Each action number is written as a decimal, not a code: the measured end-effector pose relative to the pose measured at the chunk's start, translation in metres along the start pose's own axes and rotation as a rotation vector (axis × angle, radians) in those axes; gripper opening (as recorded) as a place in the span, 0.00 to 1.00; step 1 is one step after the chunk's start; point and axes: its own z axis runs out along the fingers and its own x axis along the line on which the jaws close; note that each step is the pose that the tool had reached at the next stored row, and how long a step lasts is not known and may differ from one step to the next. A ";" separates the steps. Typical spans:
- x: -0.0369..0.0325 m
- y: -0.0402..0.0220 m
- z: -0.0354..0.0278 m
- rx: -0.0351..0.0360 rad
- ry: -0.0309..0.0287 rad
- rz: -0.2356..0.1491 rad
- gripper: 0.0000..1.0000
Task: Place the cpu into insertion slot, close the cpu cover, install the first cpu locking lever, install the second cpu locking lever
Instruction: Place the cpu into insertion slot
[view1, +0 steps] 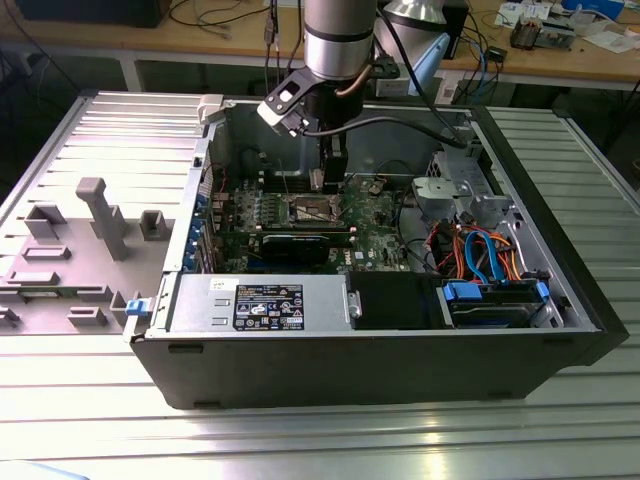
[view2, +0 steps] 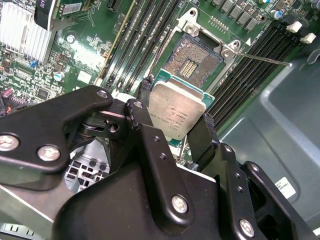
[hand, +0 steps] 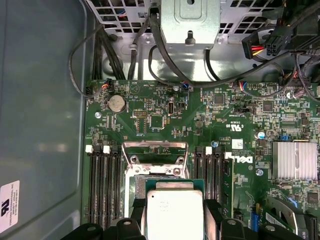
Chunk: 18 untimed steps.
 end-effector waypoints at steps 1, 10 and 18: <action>0.0000 0.0000 0.0002 0.0000 0.0000 0.000 0.55; 0.0000 -0.0003 0.0030 0.0000 0.0000 0.000 0.55; 0.0005 -0.0022 0.0054 0.0001 -0.0030 0.000 0.55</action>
